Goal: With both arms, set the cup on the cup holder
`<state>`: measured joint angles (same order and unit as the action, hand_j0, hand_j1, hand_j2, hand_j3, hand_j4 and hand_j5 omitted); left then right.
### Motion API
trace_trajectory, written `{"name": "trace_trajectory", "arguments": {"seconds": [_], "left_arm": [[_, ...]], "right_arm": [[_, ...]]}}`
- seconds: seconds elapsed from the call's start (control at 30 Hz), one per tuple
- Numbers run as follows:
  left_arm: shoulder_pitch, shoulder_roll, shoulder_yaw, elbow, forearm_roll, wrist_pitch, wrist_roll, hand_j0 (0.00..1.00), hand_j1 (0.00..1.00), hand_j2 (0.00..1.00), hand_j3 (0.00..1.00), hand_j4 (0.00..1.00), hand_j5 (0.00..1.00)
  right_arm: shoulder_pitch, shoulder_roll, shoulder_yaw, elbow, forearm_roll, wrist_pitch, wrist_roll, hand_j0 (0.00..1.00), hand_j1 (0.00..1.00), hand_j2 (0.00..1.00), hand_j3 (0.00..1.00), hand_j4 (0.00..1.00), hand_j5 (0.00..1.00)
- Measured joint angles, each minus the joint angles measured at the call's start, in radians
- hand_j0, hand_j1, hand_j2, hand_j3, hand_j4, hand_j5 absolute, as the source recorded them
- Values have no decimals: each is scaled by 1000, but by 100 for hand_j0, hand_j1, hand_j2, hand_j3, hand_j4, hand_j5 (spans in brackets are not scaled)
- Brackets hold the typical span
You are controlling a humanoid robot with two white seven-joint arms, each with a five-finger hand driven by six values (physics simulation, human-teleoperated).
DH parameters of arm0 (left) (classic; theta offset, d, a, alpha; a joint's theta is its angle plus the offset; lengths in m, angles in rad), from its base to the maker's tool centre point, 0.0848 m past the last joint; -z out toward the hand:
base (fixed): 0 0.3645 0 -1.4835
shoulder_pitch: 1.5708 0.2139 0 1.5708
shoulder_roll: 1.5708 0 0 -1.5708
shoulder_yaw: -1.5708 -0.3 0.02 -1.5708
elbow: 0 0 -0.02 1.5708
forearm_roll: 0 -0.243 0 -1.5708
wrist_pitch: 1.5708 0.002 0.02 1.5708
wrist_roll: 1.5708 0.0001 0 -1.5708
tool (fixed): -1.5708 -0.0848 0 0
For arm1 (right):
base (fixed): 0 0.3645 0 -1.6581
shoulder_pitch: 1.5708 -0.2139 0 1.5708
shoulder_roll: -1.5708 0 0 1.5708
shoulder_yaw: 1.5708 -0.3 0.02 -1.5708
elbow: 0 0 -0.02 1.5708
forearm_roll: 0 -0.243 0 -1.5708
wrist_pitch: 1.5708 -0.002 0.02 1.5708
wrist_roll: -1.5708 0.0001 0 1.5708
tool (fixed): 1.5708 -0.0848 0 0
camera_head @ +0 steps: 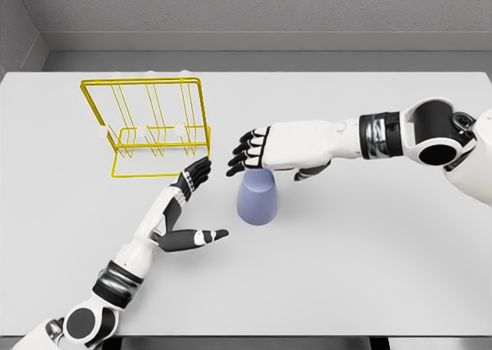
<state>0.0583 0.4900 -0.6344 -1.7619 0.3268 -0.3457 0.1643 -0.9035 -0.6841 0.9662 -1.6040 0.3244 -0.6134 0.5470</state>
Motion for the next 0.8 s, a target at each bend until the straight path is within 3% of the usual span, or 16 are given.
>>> {"name": "trace_trajectory", "arguments": {"seconds": [0.33,0.43,0.6,0.8], "left_arm": [[-23,-20,5,8,-20,8,6,100,100,100,100,100,100],[-26,-46,4,17,-31,16,7,100,100,100,100,100,100],[-26,-80,5,37,-38,22,6,100,100,100,100,100,100],[-25,-107,3,45,-52,68,5,100,100,100,100,100,100]], "right_arm": [[-2,-85,-41,-17,-8,0,-23,100,100,100,100,100,100],[-2,-155,-61,-23,-12,0,-50,100,100,100,100,100,100],[15,-360,-81,-10,-42,0,-66,100,100,100,100,100,100],[67,-424,-119,15,-52,0,-64,100,100,100,100,100,100]]}}
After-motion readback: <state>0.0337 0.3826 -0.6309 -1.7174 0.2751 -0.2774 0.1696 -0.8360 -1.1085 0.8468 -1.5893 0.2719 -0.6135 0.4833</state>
